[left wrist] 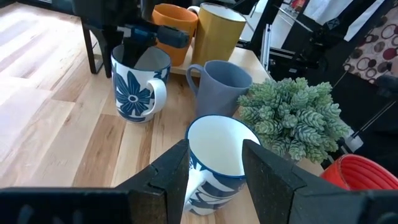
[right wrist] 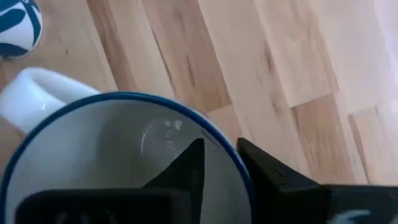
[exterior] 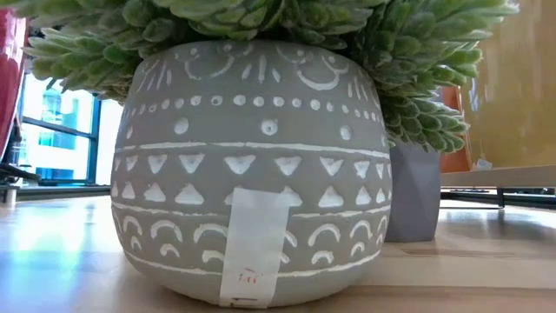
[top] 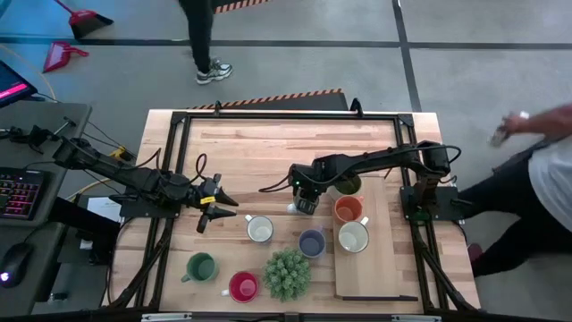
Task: Place coffee mugs
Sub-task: Put the right blue mug on the shelf
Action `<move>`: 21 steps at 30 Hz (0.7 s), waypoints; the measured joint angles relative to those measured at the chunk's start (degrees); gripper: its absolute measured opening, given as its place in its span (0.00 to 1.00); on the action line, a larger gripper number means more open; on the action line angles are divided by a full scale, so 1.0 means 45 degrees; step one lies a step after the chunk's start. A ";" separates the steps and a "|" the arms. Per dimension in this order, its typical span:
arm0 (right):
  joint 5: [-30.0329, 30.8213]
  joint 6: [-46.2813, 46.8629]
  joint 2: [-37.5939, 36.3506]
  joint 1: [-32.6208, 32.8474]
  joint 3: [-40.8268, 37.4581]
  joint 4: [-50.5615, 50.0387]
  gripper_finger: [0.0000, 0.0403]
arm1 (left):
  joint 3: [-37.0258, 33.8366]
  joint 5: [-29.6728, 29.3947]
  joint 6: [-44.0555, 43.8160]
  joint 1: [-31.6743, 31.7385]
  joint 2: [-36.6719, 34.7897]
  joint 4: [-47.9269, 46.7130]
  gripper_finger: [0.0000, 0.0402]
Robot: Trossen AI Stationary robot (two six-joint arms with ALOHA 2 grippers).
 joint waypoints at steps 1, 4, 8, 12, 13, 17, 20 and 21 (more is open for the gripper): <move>0.0074 -0.0009 0.0000 0.0000 0.0002 0.0008 0.15 | 0.0000 0.0000 0.0000 0.0000 0.0002 -0.0056 0.34; 0.0273 -0.0043 0.0000 0.0000 0.0001 -0.0011 0.06 | 0.0000 0.0000 -0.0005 0.0002 0.0001 -0.0066 0.34; 0.0694 0.0160 -0.0005 0.0010 0.0015 0.0009 0.02 | 0.0000 -0.0003 -0.0010 0.0001 0.0001 -0.0123 0.34; 0.0809 0.0504 -0.0060 0.0000 0.0015 -0.0003 0.01 | 0.0000 -0.0005 -0.0010 0.0005 0.0002 -0.0127 0.34; 0.0836 0.0547 -0.0110 0.0003 0.0016 -0.0005 0.01 | 0.0000 -0.0005 -0.0010 0.0002 0.0002 -0.0127 0.34; 0.0971 0.0549 -0.0600 0.0084 0.0461 -0.0315 0.01 | 0.0000 -0.0005 -0.0010 0.0005 -0.0002 -0.0143 0.34; 0.1104 0.0575 -0.1211 0.0107 0.1142 -0.1054 0.00 | -0.0002 -0.0005 -0.0012 0.0002 0.0002 -0.0200 0.34; 0.1201 0.0610 -0.1390 0.0107 0.1383 -0.1593 0.00 | -0.0005 -0.0005 -0.0015 0.0000 0.0001 -0.0200 0.34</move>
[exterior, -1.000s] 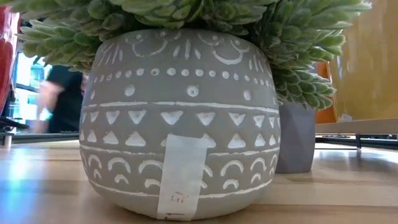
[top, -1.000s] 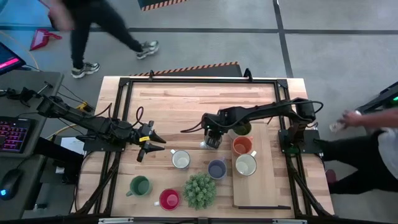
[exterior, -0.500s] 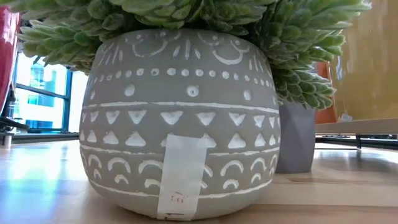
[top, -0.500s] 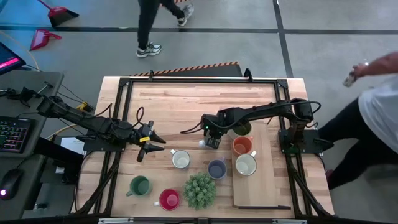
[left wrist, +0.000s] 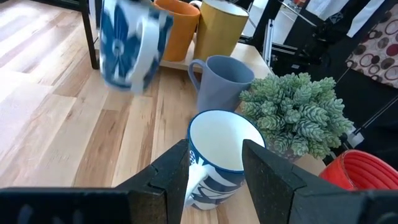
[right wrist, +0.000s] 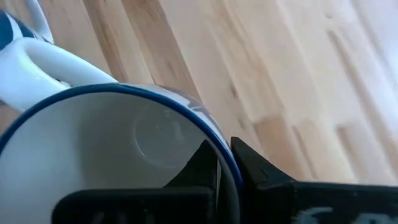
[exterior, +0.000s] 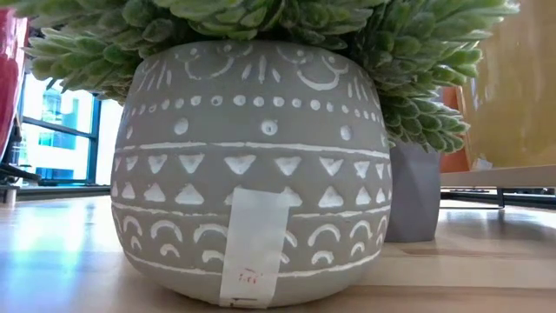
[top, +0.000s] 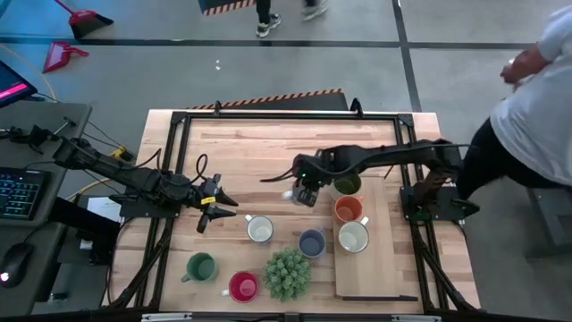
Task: Place coffee mugs
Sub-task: Put the right blue mug on the shelf
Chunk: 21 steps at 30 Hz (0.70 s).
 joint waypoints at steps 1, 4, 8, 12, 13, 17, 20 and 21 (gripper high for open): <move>0.0080 0.0099 -0.0156 0.0003 0.0207 -0.0525 0.00 | 0.0000 0.0000 0.0000 0.0000 0.0002 -0.0005 0.34; 0.0320 0.0597 -0.0792 0.0113 0.0974 -0.1937 0.00 | 0.0000 0.0000 -0.0005 0.0000 0.0000 -0.0024 0.34; 0.1117 0.1777 -0.1871 0.0437 0.1606 -0.3758 0.00 | 0.0000 0.0000 0.0000 0.0005 0.0002 -0.0030 0.34; 0.1852 0.3732 -0.2998 0.0944 0.1702 -0.5029 0.00 | 0.0000 -0.0005 0.0000 0.0003 0.0002 -0.0073 0.34; 0.2023 0.4298 -0.3310 0.1085 0.1639 -0.5391 0.00 | 0.0000 -0.0003 0.0000 0.0000 0.0000 -0.0073 0.34; 0.2433 0.6557 -0.4006 0.1779 0.1150 -0.6515 0.00 | 0.0000 -0.0005 0.0000 0.0004 0.0001 -0.0049 0.34; 0.2523 0.8210 -0.4224 0.2304 0.0967 -0.7551 0.00 | 0.0000 -0.0005 0.0005 0.0004 0.0001 -0.0044 0.34; 0.2509 0.8701 -0.4213 0.2472 0.0923 -0.7969 0.00 | 0.0000 -0.0005 0.0005 0.0000 0.0002 -0.0044 0.34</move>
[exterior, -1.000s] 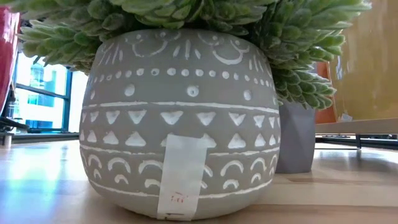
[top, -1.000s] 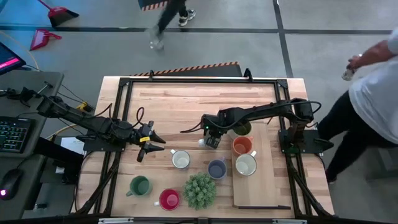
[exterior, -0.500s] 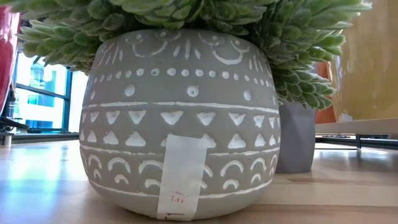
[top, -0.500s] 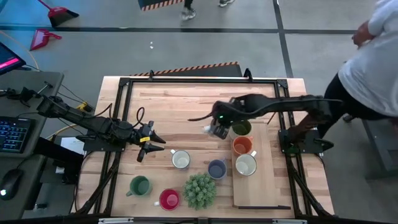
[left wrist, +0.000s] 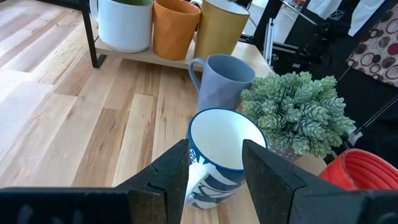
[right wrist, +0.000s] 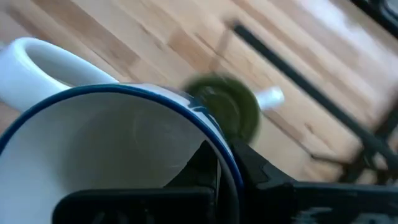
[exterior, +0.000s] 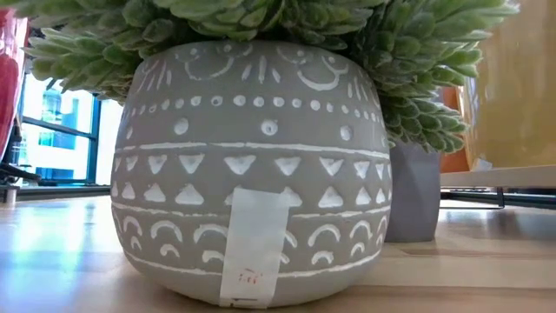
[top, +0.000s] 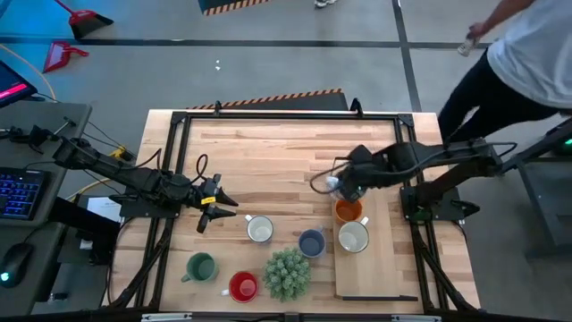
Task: Place coffee mugs
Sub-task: Put the right blue mug on the shelf
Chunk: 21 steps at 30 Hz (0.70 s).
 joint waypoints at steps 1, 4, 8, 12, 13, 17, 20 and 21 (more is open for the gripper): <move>-0.0018 0.0471 0.0041 0.0166 -0.0046 -0.0324 0.00 | -0.0005 0.0000 0.0000 0.0002 -0.0002 0.0003 0.34; -0.0020 0.1916 0.0080 0.0573 -0.0205 -0.0912 0.00 | -0.0010 0.0000 -0.0104 0.0002 -0.0002 0.0012 0.34; 0.0110 0.3074 0.0085 0.1089 -0.0217 -0.1065 0.00 | -0.0010 -0.0004 -0.0325 0.0004 -0.0004 0.0126 0.34; 0.0530 0.3945 0.0053 0.1424 -0.0217 -0.1125 0.00 | -0.0010 0.0000 -0.0276 0.0000 -0.0001 0.0126 0.34; 0.0703 0.4328 0.0046 0.1473 -0.0217 -0.1111 0.00 | -0.0010 -0.0004 -0.0189 0.0001 -0.0004 0.0126 0.34; 0.1233 0.5706 -0.0067 0.1676 -0.0217 -0.1120 0.00 | -0.0010 -0.0001 0.0227 0.0002 0.0000 0.0121 0.34; 0.1263 0.6497 -0.0109 0.1705 -0.0217 -0.1106 0.00 | -0.0010 0.0013 0.0598 0.0005 -0.0005 0.0121 0.34; 0.1184 0.6651 -0.0111 0.1705 -0.0217 -0.1110 0.00 | -0.0010 0.0036 0.0726 0.0005 -0.0004 0.0092 0.34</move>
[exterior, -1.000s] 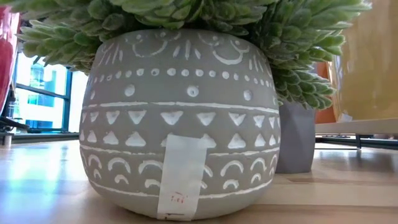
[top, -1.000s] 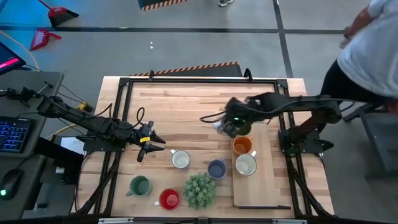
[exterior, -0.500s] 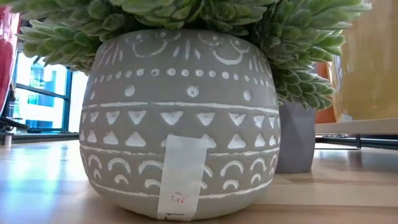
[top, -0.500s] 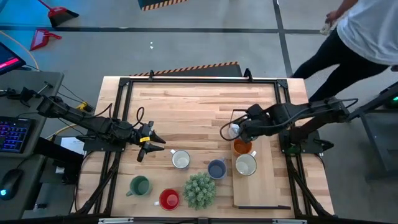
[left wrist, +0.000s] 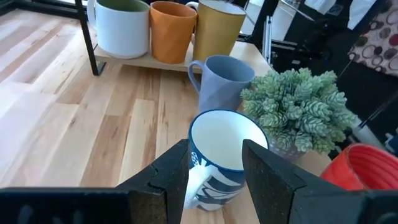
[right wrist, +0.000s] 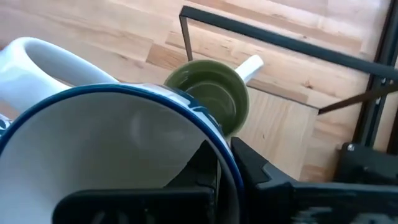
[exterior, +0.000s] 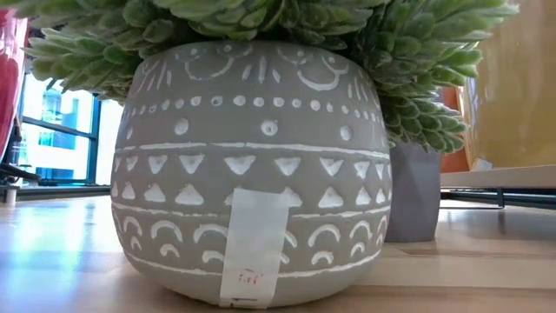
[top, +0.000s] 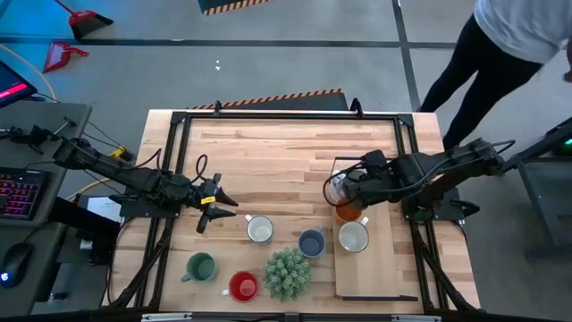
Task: Place coffee mugs
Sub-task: Put the right blue mug on the shelf
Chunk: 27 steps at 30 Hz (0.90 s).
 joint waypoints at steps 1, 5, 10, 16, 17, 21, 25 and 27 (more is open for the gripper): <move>-0.0065 0.0066 -0.0014 0.0000 0.0000 0.0010 0.00 | 0.0000 0.0052 0.0125 -0.0003 0.0004 -0.0009 0.34; -0.0515 0.0458 -0.0041 -0.0112 0.0000 0.0003 0.00 | 0.0000 0.1018 0.0546 -0.0005 0.0003 -0.0039 0.34; -0.1522 0.0483 -0.0157 -0.0009 -0.0005 0.0015 0.00 | 0.0000 0.2060 0.1070 -0.0005 0.0001 -0.0446 0.34; -0.1562 -0.0300 -0.0783 0.0523 0.0339 -0.0014 0.00 | 0.0000 0.2063 0.1058 0.0004 0.0004 -0.1045 0.34; -0.1534 -0.0640 -0.0872 0.0684 0.0482 -0.0022 0.00 | 0.0000 0.1996 0.1057 0.0021 0.0000 -0.1050 0.34; -0.1573 -0.1539 -0.1253 0.1382 0.1109 0.0000 0.00 | 0.0000 0.1896 0.1057 0.0340 0.0002 -0.0946 0.34; -0.1698 -0.2107 -0.1567 0.2209 0.1764 -0.0016 0.00 | 0.0157 0.1790 0.1057 0.0893 -0.0001 -0.0886 0.34; -0.1978 -0.2173 -0.1586 0.2642 0.1929 0.0000 0.00 | 0.0274 0.1785 0.1057 0.1193 -0.0001 -0.0834 0.34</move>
